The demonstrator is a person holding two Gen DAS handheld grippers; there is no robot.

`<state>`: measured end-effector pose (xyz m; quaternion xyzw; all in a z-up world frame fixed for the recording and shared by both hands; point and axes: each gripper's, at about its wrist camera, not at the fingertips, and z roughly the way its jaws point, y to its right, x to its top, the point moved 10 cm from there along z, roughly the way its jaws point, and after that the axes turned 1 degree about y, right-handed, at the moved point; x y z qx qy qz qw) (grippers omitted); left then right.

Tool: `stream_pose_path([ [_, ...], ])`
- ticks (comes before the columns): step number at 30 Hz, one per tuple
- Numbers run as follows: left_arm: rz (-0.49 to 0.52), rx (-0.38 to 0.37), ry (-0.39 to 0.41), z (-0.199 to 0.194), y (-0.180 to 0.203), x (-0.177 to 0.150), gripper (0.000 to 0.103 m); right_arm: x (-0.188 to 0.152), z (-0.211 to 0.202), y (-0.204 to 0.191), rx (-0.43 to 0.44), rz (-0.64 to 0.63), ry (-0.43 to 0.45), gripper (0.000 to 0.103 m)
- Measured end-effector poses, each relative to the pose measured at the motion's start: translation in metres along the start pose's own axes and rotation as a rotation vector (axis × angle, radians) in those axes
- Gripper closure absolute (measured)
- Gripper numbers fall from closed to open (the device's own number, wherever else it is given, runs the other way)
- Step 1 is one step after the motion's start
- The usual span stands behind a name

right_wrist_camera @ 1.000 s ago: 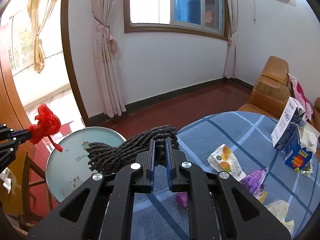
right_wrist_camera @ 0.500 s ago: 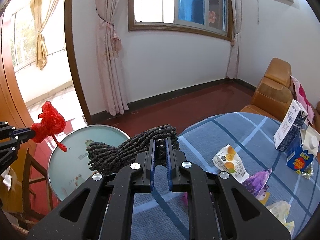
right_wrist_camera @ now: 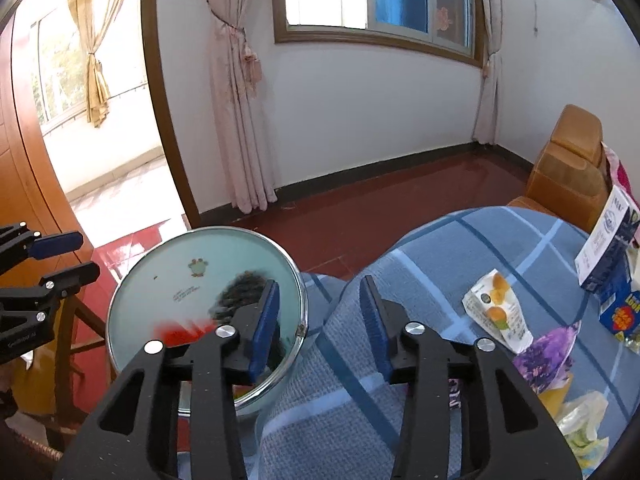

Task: Collect trash
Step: 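Open both tools to drop the red bag and black rope into the bin, then move both tools back over the table toward the remaining trash, then grasp the clear yellow-printed bag with the right tool while the left tool grasps the purple wrapper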

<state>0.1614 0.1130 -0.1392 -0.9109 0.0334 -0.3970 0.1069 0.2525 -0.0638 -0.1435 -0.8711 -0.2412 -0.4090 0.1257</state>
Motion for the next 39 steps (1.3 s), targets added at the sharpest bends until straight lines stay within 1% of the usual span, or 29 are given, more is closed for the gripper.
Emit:
stream_pose_path([
  [1, -0.003, 0.004, 0.002, 0.0, 0.0, 0.0, 0.047, -0.001, -0.002, 0.002, -0.003, 0.005, 0.001, 0.057],
  [3, -0.009, 0.012, 0.003, 0.0, -0.002, -0.001, 0.041, -0.003, -0.007, 0.006, -0.007, 0.015, 0.002, 0.055],
  [6, -0.017, -0.012, -0.013, 0.002, 0.003, -0.007, 0.041, -0.011, -0.025, 0.021, -0.039, 0.034, 0.011, 0.055],
  [9, -0.004, -0.036, -0.036, 0.008, 0.016, -0.015, 0.041, -0.028, -0.055, 0.055, -0.105, 0.099, 0.025, 0.053],
  [12, 0.034, -0.072, -0.061, 0.014, 0.039, -0.023, 0.041, -0.055, -0.092, 0.108, -0.214, 0.204, 0.039, 0.052],
  [16, 0.082, -0.103, -0.074, 0.016, 0.067, -0.029, 0.041, -0.102, -0.144, 0.188, -0.369, 0.395, 0.049, 0.05],
  [19, 0.109, -0.125, -0.064, 0.014, 0.088, -0.025, 0.041, -0.134, -0.159, 0.231, -0.417, 0.525, 0.021, 0.05],
  [21, 0.126, -0.142, -0.045, 0.011, 0.105, -0.016, 0.041, -0.148, -0.157, 0.242, -0.407, 0.581, -0.004, 0.05],
  [23, 0.134, -0.157, -0.03, 0.009, 0.118, -0.009, 0.041, -0.158, -0.149, 0.247, -0.377, 0.619, -0.04, 0.05],
  [25, 0.141, -0.175, -0.011, 0.006, 0.131, 0.0, 0.041, -0.164, -0.14, 0.245, -0.353, 0.623, -0.07, 0.05],
  [27, 0.147, -0.185, 0.001, 0.005, 0.142, 0.006, 0.041, -0.17, -0.13, 0.242, -0.317, 0.64, -0.105, 0.054],
  [31, 0.151, -0.207, 0.01, 0.008, 0.161, 0.018, 0.041, -0.17, -0.129, 0.239, -0.272, 0.646, -0.111, 0.068],
  [32, 0.152, -0.214, 0.009, 0.01, 0.167, 0.021, 0.041, -0.17, -0.13, 0.238, -0.262, 0.645, -0.109, 0.074],
  [33, 0.153, -0.22, 0.008, 0.011, 0.172, 0.022, 0.041, -0.17, -0.132, 0.238, -0.256, 0.64, -0.105, 0.075],
  [37, 0.163, -0.238, 0.01, 0.015, 0.192, 0.031, 0.041, -0.165, -0.145, 0.236, -0.244, 0.636, -0.063, 0.089],
  [39, 0.166, -0.244, 0.012, 0.017, 0.2, 0.035, 0.041, -0.165, -0.154, 0.24, -0.251, 0.645, -0.032, 0.091],
])
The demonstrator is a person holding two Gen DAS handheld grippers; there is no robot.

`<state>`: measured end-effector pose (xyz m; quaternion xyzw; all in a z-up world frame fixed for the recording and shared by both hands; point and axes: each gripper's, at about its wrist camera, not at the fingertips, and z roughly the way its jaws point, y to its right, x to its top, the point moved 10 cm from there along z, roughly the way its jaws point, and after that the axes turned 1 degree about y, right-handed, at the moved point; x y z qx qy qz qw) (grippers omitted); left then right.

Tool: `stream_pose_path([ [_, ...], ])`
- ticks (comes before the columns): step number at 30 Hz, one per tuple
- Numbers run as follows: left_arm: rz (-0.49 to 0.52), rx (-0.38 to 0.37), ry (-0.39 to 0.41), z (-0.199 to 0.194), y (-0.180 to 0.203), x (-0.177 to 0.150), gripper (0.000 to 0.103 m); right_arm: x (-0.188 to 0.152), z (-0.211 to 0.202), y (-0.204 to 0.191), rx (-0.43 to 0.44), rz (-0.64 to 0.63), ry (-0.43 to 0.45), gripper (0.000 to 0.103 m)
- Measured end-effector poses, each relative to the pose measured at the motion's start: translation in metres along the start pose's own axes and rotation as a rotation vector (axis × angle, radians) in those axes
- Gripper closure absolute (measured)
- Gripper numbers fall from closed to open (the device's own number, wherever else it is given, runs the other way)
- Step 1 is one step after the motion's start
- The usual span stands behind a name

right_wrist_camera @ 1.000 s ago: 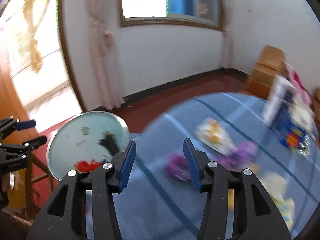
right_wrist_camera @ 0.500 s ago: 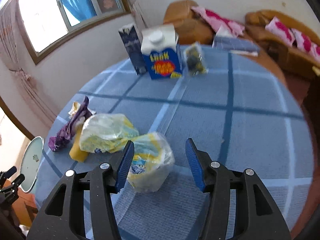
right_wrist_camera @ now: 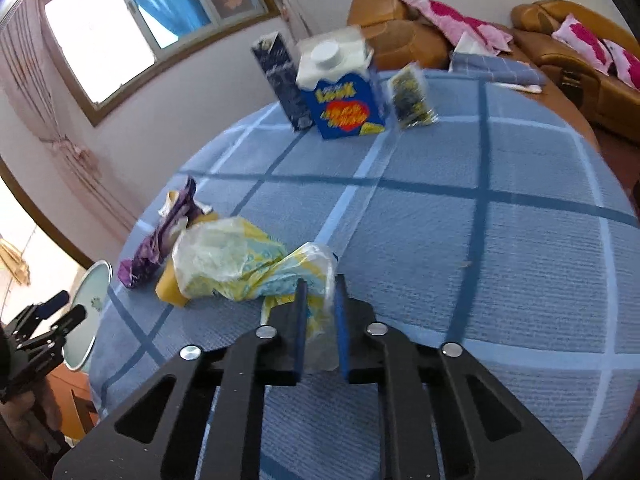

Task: Collect trash
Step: 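Grasp the clear yellow-printed bag with the right tool while the left tool grasps the purple wrapper, then carry the purple wrapper and clear bag over the blue bin with both tools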

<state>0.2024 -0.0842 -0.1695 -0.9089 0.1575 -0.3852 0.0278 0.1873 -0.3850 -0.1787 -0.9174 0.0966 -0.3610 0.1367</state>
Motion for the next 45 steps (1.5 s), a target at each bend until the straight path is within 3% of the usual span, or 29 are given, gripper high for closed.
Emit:
stream_pose_path([
  [5, 0.006, -0.024, 0.011, 0.015, 0.021, 0.024, 0.041, 0.008, -0.025, 0.03, -0.011, 0.052, 0.067, 0.094],
  [8, 0.012, -0.029, 0.009, 0.03, 0.031, 0.036, 0.046, 0.013, -0.034, 0.047, -0.021, 0.076, 0.093, 0.094],
  [10, 0.01, -0.031, -0.027, 0.046, 0.035, 0.038, 0.063, 0.013, -0.037, 0.055, -0.028, 0.077, 0.106, 0.094],
  [13, 0.004, -0.075, -0.106, 0.069, 0.044, 0.028, 0.075, 0.013, -0.039, 0.058, -0.028, 0.076, 0.115, 0.094],
  [14, 0.005, -0.079, -0.112, 0.072, 0.047, 0.025, 0.075, 0.012, -0.039, 0.059, -0.025, 0.077, 0.117, 0.094],
  [15, 0.021, -0.073, -0.101, 0.071, 0.049, 0.024, 0.086, 0.012, -0.039, 0.059, -0.023, 0.077, 0.119, 0.094],
  [18, 0.044, -0.087, -0.092, 0.066, 0.054, 0.022, 0.095, 0.015, -0.04, 0.059, -0.015, 0.081, 0.13, 0.094],
  [29, 0.102, -0.023, 0.035, -0.013, 0.012, 0.029, 0.096, 0.038, -0.054, 0.013, 0.041, 0.032, 0.19, 0.095],
  [45, 0.009, 0.173, -0.026, -0.048, -0.114, -0.031, 0.096, 0.064, -0.033, -0.104, 0.177, -0.117, 0.195, 0.096],
])
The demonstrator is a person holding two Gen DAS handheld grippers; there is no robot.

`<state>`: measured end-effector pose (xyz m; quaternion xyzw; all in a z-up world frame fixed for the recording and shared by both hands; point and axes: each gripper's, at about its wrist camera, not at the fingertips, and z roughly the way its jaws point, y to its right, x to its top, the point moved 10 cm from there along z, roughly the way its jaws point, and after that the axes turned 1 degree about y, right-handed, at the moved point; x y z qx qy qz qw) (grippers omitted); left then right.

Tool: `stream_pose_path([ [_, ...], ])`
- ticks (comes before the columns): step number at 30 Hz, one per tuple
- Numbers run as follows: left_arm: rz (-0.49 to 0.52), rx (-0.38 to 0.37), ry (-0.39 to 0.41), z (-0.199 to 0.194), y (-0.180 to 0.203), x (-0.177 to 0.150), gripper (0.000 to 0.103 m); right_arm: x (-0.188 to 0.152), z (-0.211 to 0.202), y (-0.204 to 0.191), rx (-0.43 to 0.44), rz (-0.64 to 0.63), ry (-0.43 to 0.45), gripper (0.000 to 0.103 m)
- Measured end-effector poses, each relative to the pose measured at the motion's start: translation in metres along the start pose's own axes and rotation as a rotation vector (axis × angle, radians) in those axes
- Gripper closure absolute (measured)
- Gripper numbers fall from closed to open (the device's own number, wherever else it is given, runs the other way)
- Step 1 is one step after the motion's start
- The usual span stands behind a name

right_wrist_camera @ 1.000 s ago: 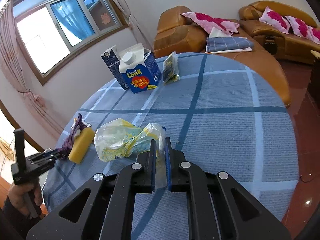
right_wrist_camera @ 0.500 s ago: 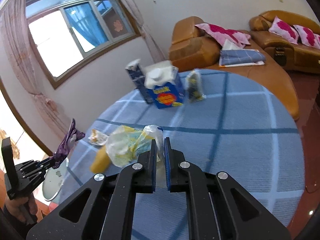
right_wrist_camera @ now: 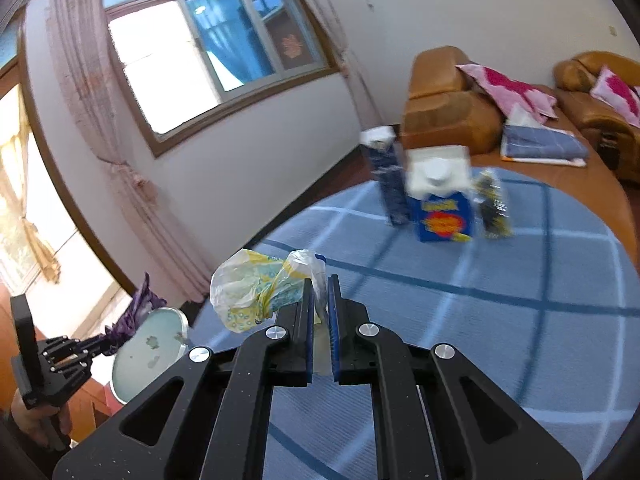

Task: Collect trash
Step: 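Carry the purple wrapper and clear bag over the blue bin with both tools, then hold the purple wrapper and clear bag above the bin with both tools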

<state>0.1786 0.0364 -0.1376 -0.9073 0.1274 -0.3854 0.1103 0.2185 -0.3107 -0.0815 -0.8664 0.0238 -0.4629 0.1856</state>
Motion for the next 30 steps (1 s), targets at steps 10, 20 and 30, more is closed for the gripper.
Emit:
stream_pose_path([
  [10, -0.017, 0.095, -0.048, 0.003, -0.045, -0.028, 0.096, -0.008, 0.062, -0.086, 0.11, -0.112, -0.062, 0.096],
  [20, -0.057, 0.128, -0.051, 0.002, -0.064, -0.037, 0.096, -0.022, 0.088, -0.138, 0.177, -0.17, -0.1, 0.096],
  [30, -0.068, 0.151, -0.057, -0.001, -0.071, -0.043, 0.096, -0.031, 0.099, -0.156, 0.187, -0.208, -0.125, 0.096],
])
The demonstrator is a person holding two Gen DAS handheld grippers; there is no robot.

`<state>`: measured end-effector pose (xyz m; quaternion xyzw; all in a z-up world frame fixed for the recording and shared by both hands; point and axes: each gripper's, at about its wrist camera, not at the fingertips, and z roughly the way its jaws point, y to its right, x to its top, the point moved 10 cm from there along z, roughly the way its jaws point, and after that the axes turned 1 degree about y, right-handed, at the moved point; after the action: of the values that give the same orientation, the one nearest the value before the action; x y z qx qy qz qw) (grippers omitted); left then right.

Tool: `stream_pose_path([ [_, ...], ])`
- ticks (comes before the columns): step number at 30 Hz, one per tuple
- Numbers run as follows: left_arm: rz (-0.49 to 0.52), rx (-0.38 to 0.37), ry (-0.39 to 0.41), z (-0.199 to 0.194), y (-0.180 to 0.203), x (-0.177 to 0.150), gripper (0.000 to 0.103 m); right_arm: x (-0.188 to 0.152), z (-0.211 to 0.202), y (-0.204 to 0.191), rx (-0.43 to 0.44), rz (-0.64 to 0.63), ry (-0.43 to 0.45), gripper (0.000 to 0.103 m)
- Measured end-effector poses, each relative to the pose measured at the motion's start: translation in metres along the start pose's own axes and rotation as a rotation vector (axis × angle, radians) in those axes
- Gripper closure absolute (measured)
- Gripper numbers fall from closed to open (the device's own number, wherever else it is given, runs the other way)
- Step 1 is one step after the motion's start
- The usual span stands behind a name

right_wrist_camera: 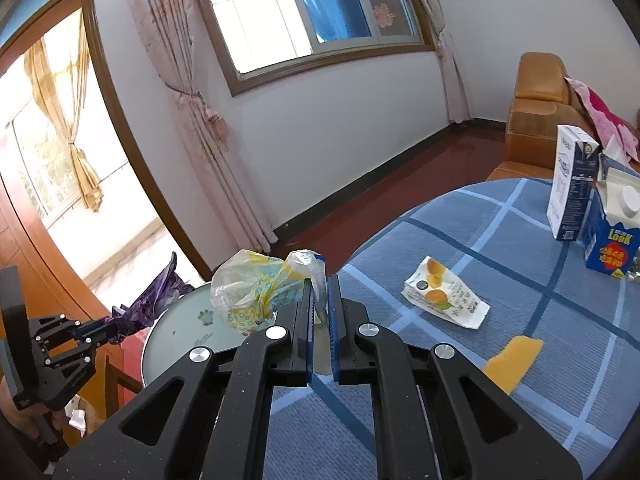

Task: Collect trash
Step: 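Hold the purple wrapper and clear bag above the bin with both tools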

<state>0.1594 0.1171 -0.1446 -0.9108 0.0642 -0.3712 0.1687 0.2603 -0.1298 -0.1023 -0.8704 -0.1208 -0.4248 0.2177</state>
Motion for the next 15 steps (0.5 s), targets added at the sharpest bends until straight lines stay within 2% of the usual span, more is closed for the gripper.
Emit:
stream_pose_path([
  [15, -0.023, 0.01, -0.011, 0.003, -0.006, -0.003, 0.096, -0.003, 0.012, -0.015, -0.003, -0.05, -0.025, 0.096],
])
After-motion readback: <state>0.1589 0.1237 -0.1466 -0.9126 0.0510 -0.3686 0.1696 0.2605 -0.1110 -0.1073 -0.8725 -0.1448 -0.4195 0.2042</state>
